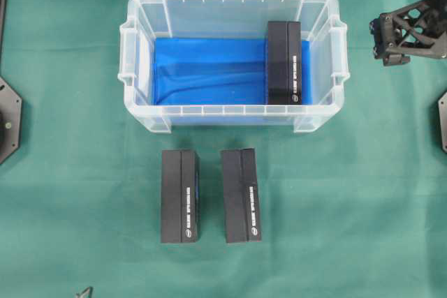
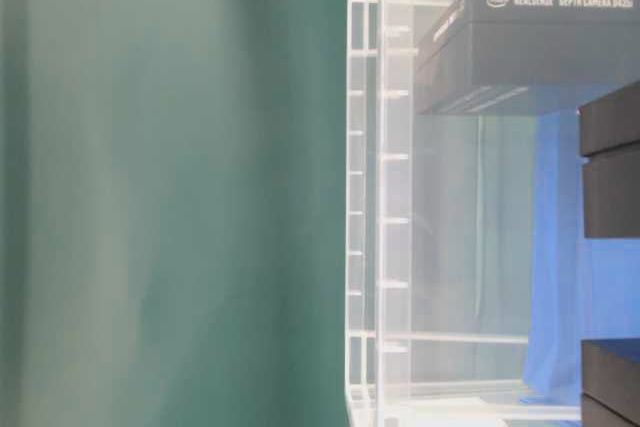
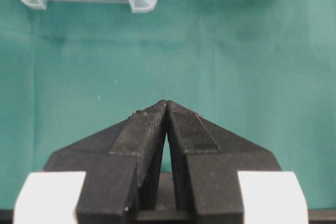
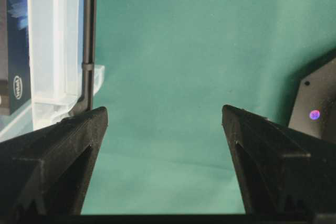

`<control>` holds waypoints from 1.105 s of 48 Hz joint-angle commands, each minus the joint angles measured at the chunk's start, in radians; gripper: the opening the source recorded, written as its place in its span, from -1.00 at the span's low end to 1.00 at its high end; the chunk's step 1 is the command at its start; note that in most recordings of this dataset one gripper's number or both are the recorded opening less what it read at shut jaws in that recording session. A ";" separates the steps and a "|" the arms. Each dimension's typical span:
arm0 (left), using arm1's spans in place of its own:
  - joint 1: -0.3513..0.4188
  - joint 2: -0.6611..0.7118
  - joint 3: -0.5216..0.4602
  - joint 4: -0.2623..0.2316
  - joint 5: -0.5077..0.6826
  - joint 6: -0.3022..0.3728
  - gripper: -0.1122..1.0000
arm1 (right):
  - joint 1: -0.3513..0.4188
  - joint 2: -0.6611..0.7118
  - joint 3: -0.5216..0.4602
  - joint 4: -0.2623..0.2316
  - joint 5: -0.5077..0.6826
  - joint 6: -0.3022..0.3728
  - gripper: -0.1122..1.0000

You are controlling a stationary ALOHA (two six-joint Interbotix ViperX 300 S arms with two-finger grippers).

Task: Take the box out of the case with the right arm.
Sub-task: 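Move the right gripper over the right black box in the case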

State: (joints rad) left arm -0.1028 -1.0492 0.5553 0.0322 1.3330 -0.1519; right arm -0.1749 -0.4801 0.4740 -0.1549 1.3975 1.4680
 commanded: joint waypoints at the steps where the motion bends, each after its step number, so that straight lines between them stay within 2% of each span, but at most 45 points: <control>1: 0.003 0.006 -0.021 0.003 -0.003 0.002 -0.76 | -0.002 -0.006 -0.011 0.003 -0.003 -0.002 0.77; 22: 0.002 0.009 -0.020 0.003 -0.003 0.002 -0.76 | -0.002 0.066 -0.064 0.029 -0.097 -0.002 0.77; 31: 0.003 0.011 -0.018 0.003 -0.005 0.000 -0.76 | 0.002 0.172 -0.149 0.031 -0.141 -0.012 0.68; 44: 0.002 0.009 -0.018 0.003 -0.003 0.002 -0.76 | 0.012 0.339 -0.324 0.031 -0.169 -0.063 0.67; 53: 0.002 0.006 -0.021 0.003 -0.003 0.002 -0.76 | 0.014 0.403 -0.380 0.034 -0.170 -0.069 0.68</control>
State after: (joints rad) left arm -0.1028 -1.0492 0.5553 0.0322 1.3330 -0.1519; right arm -0.1657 -0.0721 0.1289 -0.1243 1.2333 1.3975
